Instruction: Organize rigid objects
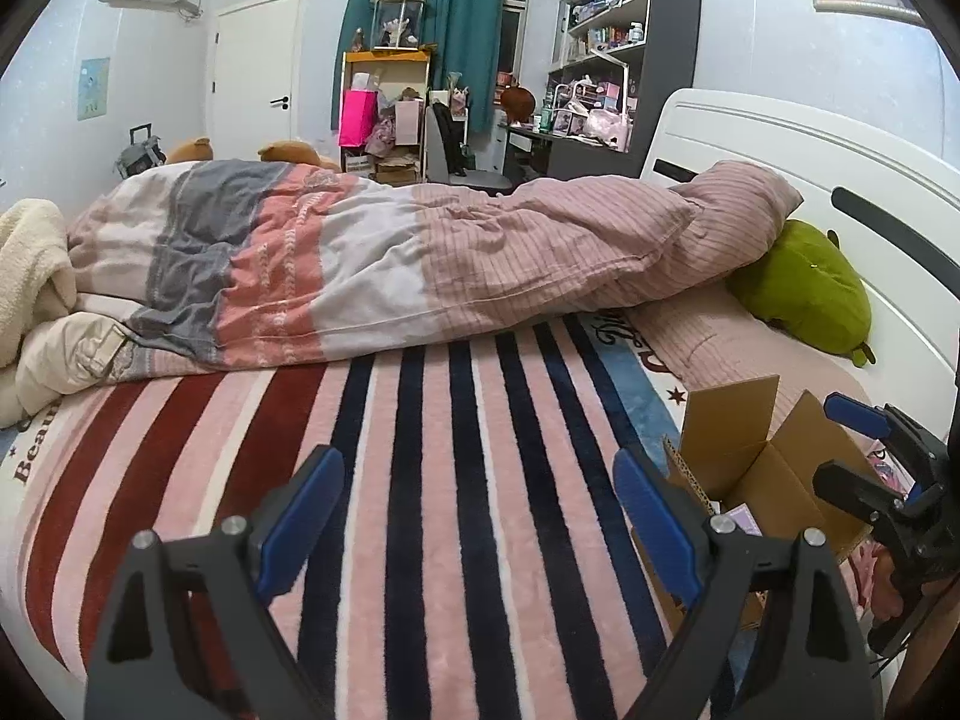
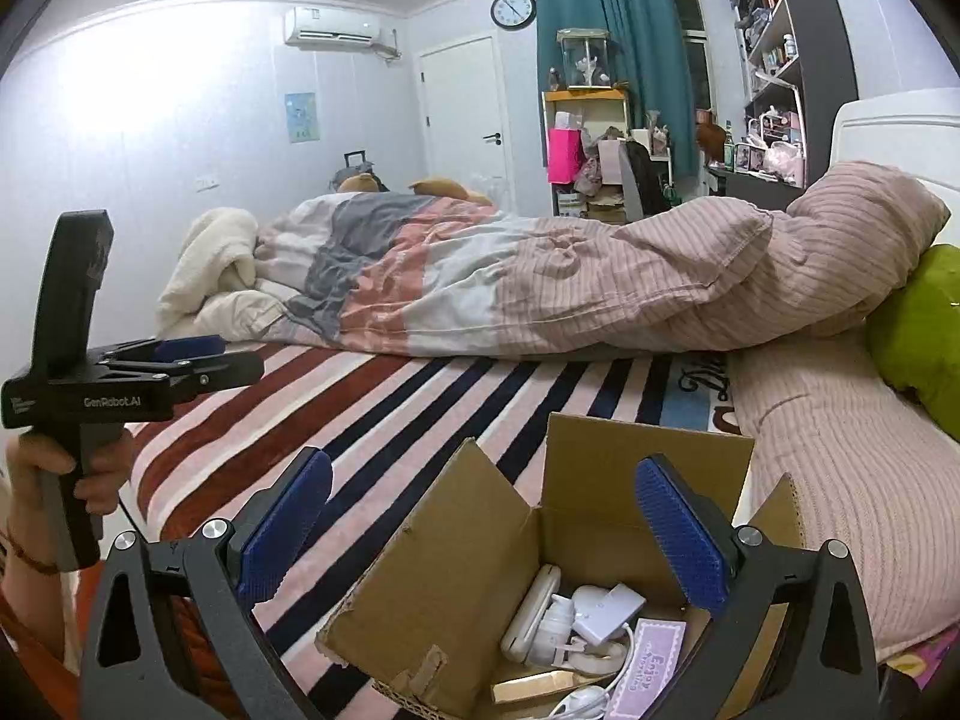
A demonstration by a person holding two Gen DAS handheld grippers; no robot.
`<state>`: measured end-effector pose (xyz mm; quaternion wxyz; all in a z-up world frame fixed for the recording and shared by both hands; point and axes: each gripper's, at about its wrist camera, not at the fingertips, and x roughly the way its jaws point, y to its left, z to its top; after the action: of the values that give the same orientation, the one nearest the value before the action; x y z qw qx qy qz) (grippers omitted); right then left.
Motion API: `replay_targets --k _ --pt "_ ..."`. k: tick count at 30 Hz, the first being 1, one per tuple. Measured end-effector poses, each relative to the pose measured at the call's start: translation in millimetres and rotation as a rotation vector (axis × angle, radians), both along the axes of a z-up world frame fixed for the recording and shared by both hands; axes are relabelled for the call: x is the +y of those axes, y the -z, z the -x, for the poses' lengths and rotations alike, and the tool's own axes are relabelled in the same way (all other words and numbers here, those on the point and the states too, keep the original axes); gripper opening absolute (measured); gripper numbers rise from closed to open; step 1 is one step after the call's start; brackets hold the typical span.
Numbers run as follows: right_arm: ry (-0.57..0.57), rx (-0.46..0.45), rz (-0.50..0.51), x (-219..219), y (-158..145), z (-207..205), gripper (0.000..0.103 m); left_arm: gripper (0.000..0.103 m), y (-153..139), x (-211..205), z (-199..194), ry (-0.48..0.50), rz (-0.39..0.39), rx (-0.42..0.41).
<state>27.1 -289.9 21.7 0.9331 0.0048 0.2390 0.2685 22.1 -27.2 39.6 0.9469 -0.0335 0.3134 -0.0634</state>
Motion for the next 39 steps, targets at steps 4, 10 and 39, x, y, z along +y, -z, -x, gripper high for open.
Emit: replay_targets --k 4,10,39 --pt "0.0 -0.002 0.002 1.5 -0.3 1.0 0.102 0.09 -0.9 -2.1 1.6 -0.003 -0.01 -0.005" --pt "0.001 0.0 0.003 3.9 -0.7 2.1 0.102 0.09 -2.0 -2.0 2.7 -0.007 -0.017 -0.01" --pt "0.002 0.001 0.002 5.3 -0.7 3.0 0.102 0.09 -6.0 -8.6 6.5 -0.02 -0.041 -0.025"
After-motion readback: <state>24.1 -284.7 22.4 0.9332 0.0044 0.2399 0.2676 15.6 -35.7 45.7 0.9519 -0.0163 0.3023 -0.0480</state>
